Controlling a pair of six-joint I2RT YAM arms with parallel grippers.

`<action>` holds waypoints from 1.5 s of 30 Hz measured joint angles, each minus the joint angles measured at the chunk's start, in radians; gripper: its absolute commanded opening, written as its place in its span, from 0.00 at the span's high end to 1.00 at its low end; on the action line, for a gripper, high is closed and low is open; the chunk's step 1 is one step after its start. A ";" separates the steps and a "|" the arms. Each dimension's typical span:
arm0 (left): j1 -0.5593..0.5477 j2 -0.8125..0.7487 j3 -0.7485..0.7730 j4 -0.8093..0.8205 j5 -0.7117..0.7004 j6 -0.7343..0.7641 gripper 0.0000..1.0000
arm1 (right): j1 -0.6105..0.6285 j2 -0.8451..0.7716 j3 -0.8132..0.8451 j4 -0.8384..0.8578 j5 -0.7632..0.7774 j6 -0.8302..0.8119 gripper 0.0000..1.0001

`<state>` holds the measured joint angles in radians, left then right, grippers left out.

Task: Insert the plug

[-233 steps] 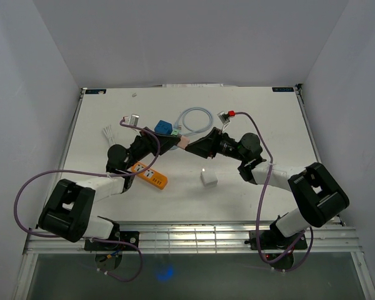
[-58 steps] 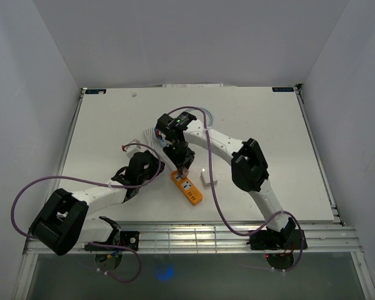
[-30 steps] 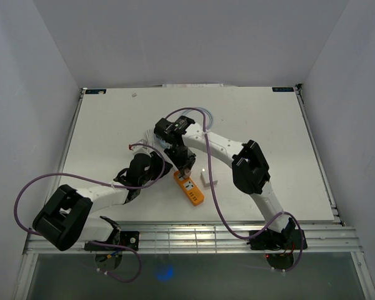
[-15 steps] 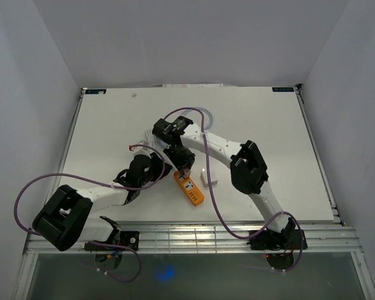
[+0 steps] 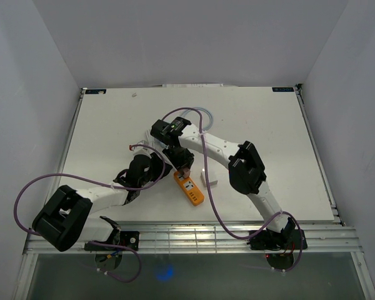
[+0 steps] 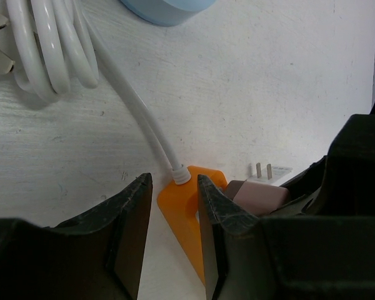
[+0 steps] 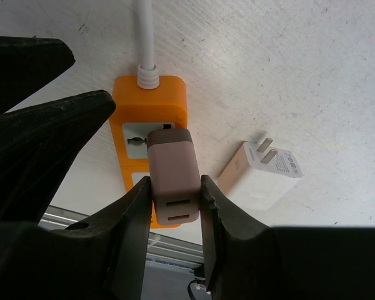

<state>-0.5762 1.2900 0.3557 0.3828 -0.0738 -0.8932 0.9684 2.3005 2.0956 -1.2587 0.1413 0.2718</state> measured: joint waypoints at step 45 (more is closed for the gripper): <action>0.021 -0.129 -0.030 -0.095 0.000 0.024 0.52 | 0.086 -0.066 -0.128 0.125 0.190 0.079 0.78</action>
<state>-0.5556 1.1610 0.3260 0.2878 -0.0738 -0.8692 1.0542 2.2341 1.9678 -1.1336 0.3309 0.3504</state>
